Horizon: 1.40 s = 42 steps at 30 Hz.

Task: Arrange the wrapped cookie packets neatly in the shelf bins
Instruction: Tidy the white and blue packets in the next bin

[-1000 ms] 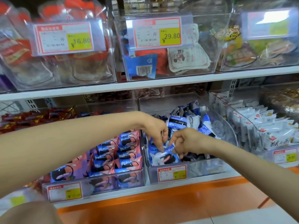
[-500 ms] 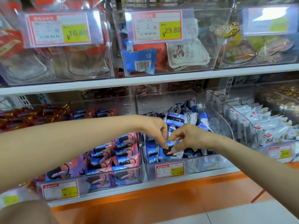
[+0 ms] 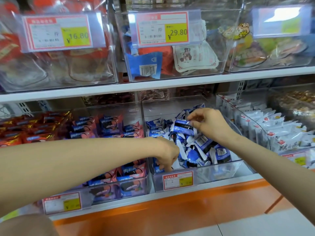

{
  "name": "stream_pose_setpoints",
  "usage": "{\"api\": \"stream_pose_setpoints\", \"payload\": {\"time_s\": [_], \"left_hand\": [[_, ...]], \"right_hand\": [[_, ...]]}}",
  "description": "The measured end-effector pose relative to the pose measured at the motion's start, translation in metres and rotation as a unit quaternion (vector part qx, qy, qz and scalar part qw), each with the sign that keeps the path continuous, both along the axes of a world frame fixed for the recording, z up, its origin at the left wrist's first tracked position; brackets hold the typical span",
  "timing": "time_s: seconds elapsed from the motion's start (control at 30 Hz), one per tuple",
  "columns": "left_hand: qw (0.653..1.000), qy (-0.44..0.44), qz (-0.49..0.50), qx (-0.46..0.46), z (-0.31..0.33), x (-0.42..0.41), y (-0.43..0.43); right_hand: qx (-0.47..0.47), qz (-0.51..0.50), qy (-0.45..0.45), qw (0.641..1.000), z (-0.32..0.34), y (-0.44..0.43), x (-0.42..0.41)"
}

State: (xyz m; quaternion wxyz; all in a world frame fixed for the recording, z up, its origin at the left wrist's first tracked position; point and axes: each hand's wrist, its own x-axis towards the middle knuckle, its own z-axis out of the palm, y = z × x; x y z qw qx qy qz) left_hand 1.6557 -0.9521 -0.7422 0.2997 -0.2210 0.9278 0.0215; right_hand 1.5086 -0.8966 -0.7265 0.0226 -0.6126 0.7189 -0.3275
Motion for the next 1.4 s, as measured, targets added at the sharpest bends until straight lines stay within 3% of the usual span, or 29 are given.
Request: {"api": "stream_pose_setpoints", "payload": {"time_s": [0.07,0.17,0.27,0.33,0.37,0.43,0.47,0.53,0.7,0.77,0.83,0.93,1.0,1.07,1.13,1.17,1.27,1.4], "left_hand": [[0.999,-0.011,-0.019,-0.031,-0.005,-0.002,0.001],[1.0,-0.002,0.013,0.027,0.006,-0.001,-0.007],[0.976,0.168,0.121,0.069,0.031,0.001,-0.029],[0.945,0.278,0.172,0.001,0.042,0.002,-0.043],[0.926,0.321,0.2,-0.013,0.042,0.002,-0.051],[0.894,0.389,0.217,0.043,0.04,0.003,-0.061],[0.881,0.415,0.206,0.096,0.04,0.003,-0.062],[0.853,0.437,0.21,0.193,0.038,0.001,-0.063],[0.8,0.426,0.288,0.309,0.026,-0.002,-0.071],[0.763,0.468,0.295,0.334,0.024,-0.002,-0.075],[0.726,0.517,0.312,0.329,0.029,-0.001,-0.079],[0.703,0.565,0.319,0.29,0.04,0.006,-0.089],[0.715,0.57,0.317,0.251,0.045,0.009,-0.1],[0.789,0.527,0.288,0.129,0.047,0.01,-0.114],[0.876,0.427,0.222,-0.029,0.048,0.008,-0.127],[0.902,0.378,0.194,-0.075,0.047,0.005,-0.132],[0.941,0.283,0.153,-0.108,0.036,-0.004,-0.14],[0.953,0.226,0.09,-0.179,0.018,-0.018,-0.146]], "right_hand": [[0.043,0.003,0.096,0.994,-0.004,-0.011,-0.005],[0.114,0.008,0.228,0.967,-0.012,-0.024,-0.004],[0.123,-0.01,0.276,0.953,-0.016,-0.032,-0.002],[0.112,-0.014,0.218,0.969,-0.015,-0.035,-0.005],[0.118,-0.01,0.143,0.983,-0.011,-0.035,-0.008],[0.124,0.017,-0.072,0.989,0.001,-0.033,-0.014],[0.122,0.037,-0.175,0.976,0.006,-0.029,-0.016],[0.114,0.069,-0.293,0.947,0.011,-0.023,-0.017],[0.079,0.095,-0.323,0.938,0.008,-0.025,-0.018],[0.055,0.071,-0.308,0.947,0.008,-0.027,-0.021],[0.028,0.045,-0.298,0.953,0.006,-0.027,-0.023],[0.022,0.014,-0.204,0.979,-0.002,-0.031,-0.031],[0.03,0.02,-0.138,0.99,-0.005,-0.036,-0.032],[0.036,0.036,-0.059,0.997,-0.007,-0.044,-0.029],[0.048,0.066,0.016,0.997,-0.005,-0.051,-0.022],[0.056,0.083,0.038,0.994,-0.005,-0.055,-0.019],[0.101,0.113,0.093,0.984,-0.007,-0.068,-0.015],[0.155,0.096,0.155,0.971,-0.013,-0.074,-0.015]]}}
